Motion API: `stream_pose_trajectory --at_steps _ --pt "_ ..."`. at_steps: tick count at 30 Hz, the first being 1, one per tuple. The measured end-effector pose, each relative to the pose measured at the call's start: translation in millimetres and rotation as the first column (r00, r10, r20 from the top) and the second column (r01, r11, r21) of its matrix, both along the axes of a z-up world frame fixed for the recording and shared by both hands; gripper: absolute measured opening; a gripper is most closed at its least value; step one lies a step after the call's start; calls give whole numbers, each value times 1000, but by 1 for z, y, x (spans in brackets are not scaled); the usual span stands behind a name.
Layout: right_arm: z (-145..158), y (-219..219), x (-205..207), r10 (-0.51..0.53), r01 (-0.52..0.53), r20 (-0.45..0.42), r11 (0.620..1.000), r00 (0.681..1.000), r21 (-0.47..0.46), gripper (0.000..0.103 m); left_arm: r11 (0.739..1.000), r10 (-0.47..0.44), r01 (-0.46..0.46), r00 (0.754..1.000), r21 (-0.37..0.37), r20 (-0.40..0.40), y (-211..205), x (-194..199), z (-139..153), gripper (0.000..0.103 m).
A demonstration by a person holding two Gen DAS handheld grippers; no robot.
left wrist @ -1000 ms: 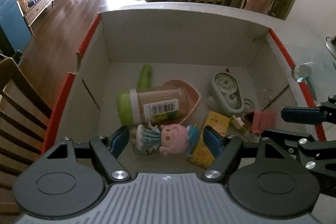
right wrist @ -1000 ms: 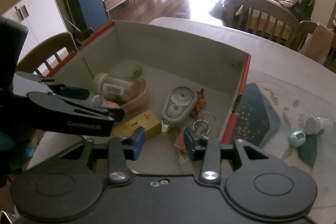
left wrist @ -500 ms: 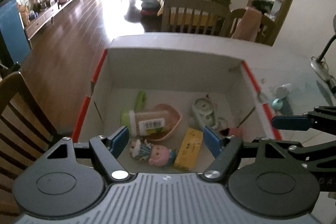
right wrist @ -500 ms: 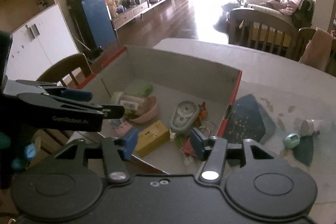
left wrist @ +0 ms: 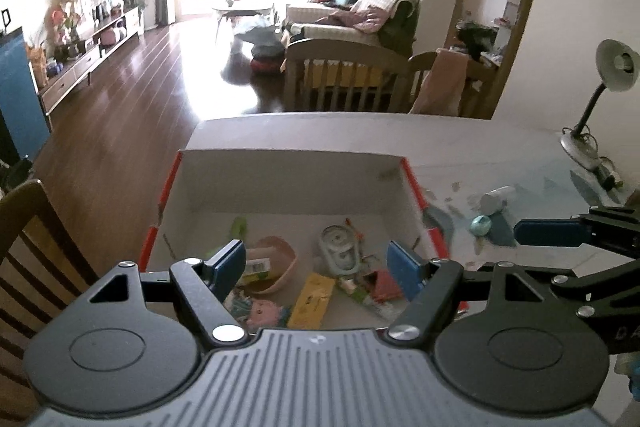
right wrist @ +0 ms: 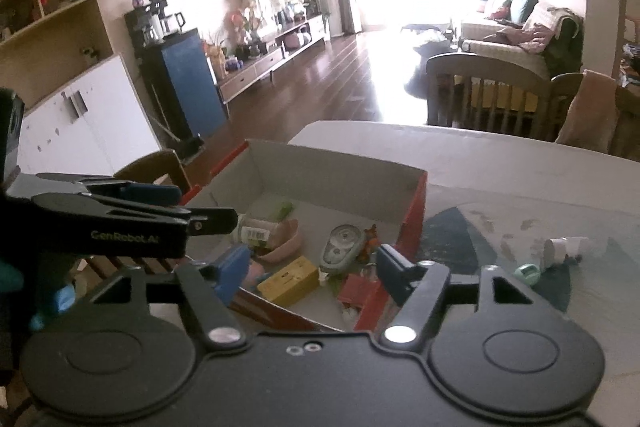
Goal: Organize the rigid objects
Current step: 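Withdraw both tools from the box back toward the remaining items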
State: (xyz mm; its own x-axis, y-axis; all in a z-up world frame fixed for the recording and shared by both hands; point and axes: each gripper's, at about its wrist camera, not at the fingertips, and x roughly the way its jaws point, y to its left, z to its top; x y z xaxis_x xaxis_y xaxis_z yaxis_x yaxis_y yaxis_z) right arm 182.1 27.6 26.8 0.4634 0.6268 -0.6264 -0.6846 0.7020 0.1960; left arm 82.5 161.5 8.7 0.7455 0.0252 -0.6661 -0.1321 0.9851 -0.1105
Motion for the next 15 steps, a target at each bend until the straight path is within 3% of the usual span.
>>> stream_pose_trajectory --at_steps 2,8,15 --pt "2 -10 0 -8 8 1 1000 1000 15 79 1000 -4 4 1000 -3 9 -8 -1 2 87" --pt "7 -47 2 -28 27 21 999 999 29 89 1000 -20 20 1000 -20 16 -38 7 4 88" --pt "5 -96 17 -66 65 53 998 996 7 90 998 -55 56 998 -38 26 -83 25 0 91"
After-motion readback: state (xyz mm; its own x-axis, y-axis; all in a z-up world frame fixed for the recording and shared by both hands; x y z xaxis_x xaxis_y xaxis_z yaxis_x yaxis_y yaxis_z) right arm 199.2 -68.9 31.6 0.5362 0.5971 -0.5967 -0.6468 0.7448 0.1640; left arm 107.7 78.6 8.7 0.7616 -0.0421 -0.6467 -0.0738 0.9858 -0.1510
